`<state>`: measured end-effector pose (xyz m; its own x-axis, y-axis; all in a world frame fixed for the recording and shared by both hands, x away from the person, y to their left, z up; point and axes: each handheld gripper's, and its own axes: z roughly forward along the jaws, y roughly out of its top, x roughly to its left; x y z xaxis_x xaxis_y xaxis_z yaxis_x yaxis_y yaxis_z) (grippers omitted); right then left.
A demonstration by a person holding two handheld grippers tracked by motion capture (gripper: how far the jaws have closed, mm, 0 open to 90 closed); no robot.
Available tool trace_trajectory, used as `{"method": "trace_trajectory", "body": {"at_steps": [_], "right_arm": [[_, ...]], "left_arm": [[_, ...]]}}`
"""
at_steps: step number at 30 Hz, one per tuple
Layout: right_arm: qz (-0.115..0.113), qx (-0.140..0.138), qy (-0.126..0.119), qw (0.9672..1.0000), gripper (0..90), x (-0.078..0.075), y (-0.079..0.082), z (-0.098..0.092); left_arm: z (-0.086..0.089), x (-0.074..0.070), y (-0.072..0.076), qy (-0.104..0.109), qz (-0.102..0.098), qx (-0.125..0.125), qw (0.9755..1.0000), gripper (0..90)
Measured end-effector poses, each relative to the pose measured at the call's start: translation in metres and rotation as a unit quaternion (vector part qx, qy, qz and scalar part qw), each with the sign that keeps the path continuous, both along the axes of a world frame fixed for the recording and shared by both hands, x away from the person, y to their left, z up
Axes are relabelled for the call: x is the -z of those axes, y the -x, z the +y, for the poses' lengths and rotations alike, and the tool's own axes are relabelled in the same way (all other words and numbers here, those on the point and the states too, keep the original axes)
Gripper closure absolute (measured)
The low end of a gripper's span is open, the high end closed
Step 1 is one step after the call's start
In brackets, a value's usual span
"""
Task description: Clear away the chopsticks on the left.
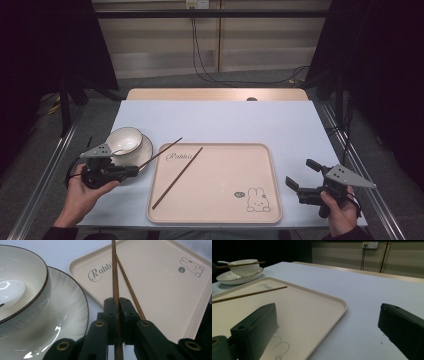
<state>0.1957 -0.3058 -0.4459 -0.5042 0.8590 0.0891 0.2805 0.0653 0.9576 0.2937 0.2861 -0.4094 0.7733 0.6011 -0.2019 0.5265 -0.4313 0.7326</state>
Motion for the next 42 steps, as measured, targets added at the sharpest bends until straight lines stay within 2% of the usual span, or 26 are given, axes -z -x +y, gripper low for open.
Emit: {"method": "trace_trajectory", "body": {"at_steps": [13, 19, 23, 24, 28, 29, 30, 33, 34, 36, 38, 42], "right_arm": [[-0.001, -0.001, 0.003, 1.0, 2.0, 0.0, 0.0, 0.0], [-0.007, 0.006, 0.005, 0.9999, 1.1, 0.0, 0.0, 0.0], [-0.008, 0.007, 0.005, 0.9999, 1.1, 0.0, 0.001, 0.0], [-0.007, 0.005, 0.006, 0.9999, 1.1, 0.0, 0.001, 0.0], [-0.008, 0.007, 0.006, 0.9999, 1.1, 0.0, 0.001, 0.001], [-0.008, 0.007, 0.01, 0.9999, 1.1, 0.0, 0.001, 0.001], [-0.01, 0.009, 0.011, 0.9999, 1.1, 0.0, 0.001, 0.001], [-0.01, 0.01, 0.011, 0.9998, 1.1, 0.0, 0.001, 0.001], [-0.011, 0.012, 0.013, 0.9998, 1.1, 0.0, 0.001, 0.002], [-0.011, 0.012, 0.013, 0.9998, 1.0, 0.0, 0.001, 0.002], [-0.013, 0.013, 0.014, 0.9997, 1.1, 0.0, 0.001, 0.002], [-0.012, 0.012, 0.013, 0.9998, 1.1, 0.0, 0.001, 0.002]], "left_arm": [[-0.025, -0.007, 0.011, 0.008, 0.002, 0.002, 1.0, 84.6], [-0.043, -0.007, 0.015, 0.009, 0.012, 0.01, 0.9998, 84.7], [-0.05, -0.006, 0.018, 0.019, 0.017, 0.008, 0.9996, 84.7], [-0.054, -0.005, 0.019, 0.014, 0.018, 0.003, 0.9997, 84.7], [-0.059, -0.003, 0.021, 0.018, 0.02, -0.006, 0.9996, 84.7], [-0.061, -0.003, 0.021, 0.02, 0.022, -0.01, 0.9995, 84.7], [-0.065, -0.003, 0.021, 0.024, 0.032, -0.015, 0.9991, 84.7], [-0.071, -0.005, 0.021, 0.016, 0.025, -0.022, 0.9993, 84.7], [-0.073, -0.005, 0.021, 0.021, 0.027, -0.026, 0.9991, 84.7], [-0.081, -0.006, 0.017, 0.008, 0.025, -0.036, 0.999, 84.6], [-0.084, -0.004, 0.014, 0.018, 0.031, -0.044, 0.9984, 84.6], [-0.087, -0.001, 0.009, 0.015, 0.034, -0.056, 0.9977, 84.6]]}}
